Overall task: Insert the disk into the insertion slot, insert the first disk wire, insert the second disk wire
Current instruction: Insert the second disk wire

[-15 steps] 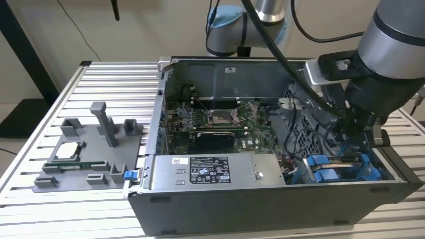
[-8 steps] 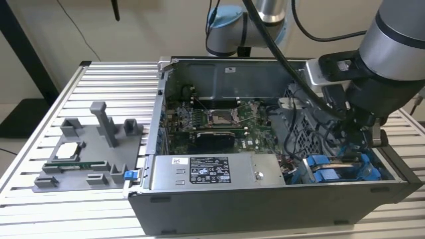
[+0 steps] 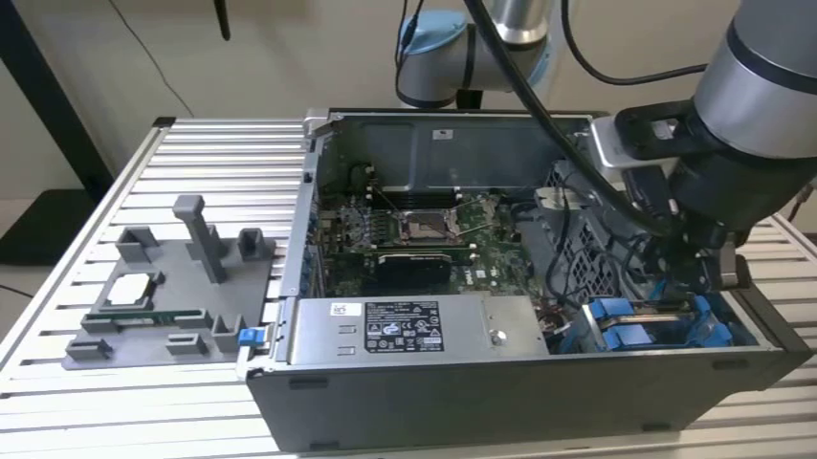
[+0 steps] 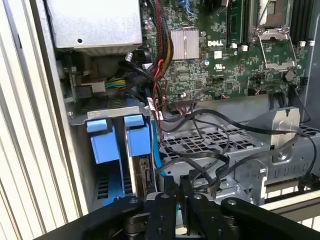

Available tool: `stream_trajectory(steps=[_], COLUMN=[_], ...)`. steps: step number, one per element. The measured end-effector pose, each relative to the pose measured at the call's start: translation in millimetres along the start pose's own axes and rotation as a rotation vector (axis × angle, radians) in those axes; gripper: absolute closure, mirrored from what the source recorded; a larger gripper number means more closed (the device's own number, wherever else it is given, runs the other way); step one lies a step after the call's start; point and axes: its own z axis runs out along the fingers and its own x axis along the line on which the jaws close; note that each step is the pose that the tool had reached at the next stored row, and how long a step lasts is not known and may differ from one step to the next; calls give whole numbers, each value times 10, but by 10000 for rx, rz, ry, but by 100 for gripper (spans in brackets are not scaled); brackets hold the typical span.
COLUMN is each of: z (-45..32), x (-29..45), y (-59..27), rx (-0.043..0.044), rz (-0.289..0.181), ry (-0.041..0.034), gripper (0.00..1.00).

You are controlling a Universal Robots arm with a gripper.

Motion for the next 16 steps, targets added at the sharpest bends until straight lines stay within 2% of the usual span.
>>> stream_trajectory(steps=[6, 7, 10, 14, 16], z=[-14, -10, 20, 94, 132], x=[68, 70, 78, 74, 57], y=[-13, -17, -17, -3, 7], rx=[-66, -67, -56, -53, -50], rz=[-102, -115, -138, -145, -154], ry=[595, 658, 774, 802, 840], gripper=[100, 100, 100, 100, 100])
